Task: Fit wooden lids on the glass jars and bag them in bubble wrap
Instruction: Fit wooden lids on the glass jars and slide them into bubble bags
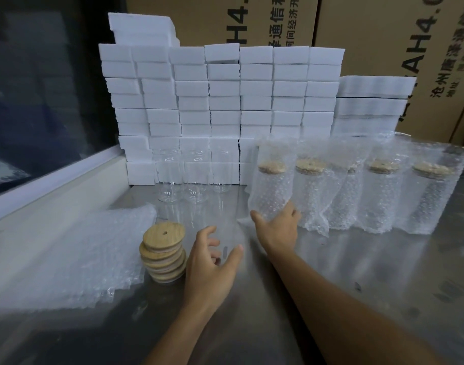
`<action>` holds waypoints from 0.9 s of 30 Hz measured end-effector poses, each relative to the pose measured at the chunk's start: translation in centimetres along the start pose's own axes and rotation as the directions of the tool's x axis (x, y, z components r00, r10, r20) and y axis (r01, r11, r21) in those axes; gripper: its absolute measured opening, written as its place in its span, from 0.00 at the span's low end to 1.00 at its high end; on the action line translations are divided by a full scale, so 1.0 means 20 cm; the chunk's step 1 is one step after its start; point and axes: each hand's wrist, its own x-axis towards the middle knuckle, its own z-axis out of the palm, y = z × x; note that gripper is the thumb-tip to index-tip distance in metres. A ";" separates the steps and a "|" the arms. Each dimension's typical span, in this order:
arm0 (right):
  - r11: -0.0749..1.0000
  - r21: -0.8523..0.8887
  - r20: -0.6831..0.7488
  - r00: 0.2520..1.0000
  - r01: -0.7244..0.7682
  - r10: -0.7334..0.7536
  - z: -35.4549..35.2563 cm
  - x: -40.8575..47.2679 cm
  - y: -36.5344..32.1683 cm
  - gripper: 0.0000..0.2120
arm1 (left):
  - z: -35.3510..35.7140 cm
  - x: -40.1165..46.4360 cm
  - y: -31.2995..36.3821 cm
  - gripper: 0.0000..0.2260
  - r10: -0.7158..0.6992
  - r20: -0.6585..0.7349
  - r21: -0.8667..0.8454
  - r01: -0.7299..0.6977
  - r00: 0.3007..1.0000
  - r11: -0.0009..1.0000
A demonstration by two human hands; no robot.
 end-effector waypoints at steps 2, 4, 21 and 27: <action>0.997 -0.063 -0.067 0.997 -0.038 0.034 0.02 0.03 -0.01 0.38 | 0.00 0.00 0.00 0.24 -0.006 0.000 0.000 0.006 1.000 1.000; 0.987 -0.137 -0.139 0.988 -0.082 0.063 0.03 0.04 -0.01 0.35 | 0.00 0.01 0.01 0.23 -0.012 0.004 0.010 0.012 1.000 1.000; 0.967 0.153 -0.202 0.951 -0.205 0.234 0.04 0.06 -0.01 0.14 | 0.01 0.02 0.03 0.15 -0.033 -0.031 -0.015 0.033 0.999 0.999; 0.984 0.119 0.193 0.969 0.134 -0.155 0.14 -0.09 -0.05 0.18 | 0.03 0.03 0.04 0.09 -0.067 -0.081 -0.036 0.065 0.994 0.997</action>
